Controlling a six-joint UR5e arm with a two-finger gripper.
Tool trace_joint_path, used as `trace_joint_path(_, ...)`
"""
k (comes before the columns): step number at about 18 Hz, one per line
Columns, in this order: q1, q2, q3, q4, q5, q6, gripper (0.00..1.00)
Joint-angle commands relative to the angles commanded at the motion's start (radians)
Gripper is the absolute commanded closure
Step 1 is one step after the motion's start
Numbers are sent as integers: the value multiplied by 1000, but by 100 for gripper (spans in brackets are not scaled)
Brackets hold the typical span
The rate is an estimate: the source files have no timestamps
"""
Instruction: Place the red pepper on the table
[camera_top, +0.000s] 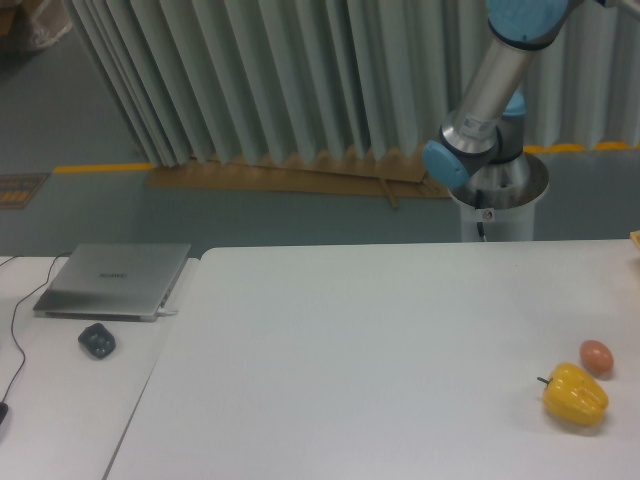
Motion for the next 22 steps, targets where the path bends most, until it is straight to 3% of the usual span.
trace_joint_path(1,2,0,0,0,0,2,0)
trace_joint_path(3,2,5,0,0,2,6,24)
trace_joint_path(6,3,6,2,0,3,8,42)
trace_joint_path(18,2,38,-6,-15,6,3,45)
trace_joint_path(22,-5,70,-5,-70,6,-3,45)
